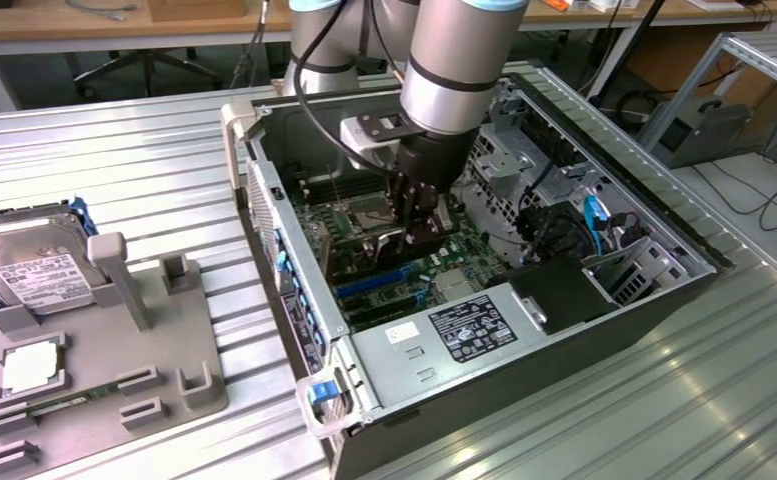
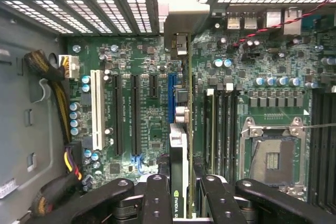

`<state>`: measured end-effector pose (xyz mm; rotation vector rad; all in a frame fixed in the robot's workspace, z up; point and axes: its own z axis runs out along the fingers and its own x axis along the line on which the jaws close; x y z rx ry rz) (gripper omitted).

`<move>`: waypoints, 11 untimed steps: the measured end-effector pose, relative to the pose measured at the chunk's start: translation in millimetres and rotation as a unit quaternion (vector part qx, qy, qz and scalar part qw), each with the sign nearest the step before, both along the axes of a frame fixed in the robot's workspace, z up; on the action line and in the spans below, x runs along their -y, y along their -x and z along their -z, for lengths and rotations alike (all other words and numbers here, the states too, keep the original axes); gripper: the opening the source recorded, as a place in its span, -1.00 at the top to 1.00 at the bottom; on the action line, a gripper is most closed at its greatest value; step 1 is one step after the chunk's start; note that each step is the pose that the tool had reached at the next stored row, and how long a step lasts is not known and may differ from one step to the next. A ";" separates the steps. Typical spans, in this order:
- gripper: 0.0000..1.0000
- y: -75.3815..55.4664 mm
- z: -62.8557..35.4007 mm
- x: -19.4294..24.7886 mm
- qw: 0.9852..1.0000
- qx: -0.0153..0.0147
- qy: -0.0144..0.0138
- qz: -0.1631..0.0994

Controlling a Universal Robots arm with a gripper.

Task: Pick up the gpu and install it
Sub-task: 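Insert the gpu into the slot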

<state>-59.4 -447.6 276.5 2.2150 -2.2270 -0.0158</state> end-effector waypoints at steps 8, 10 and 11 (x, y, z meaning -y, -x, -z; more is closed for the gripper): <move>0.46 2.1 0.0 4.6 1.000 0.000 0.000 0.000; 0.46 3.0 0.0 4.8 1.000 0.000 0.000 0.000; 0.46 3.7 0.0 4.9 1.000 0.000 0.000 0.000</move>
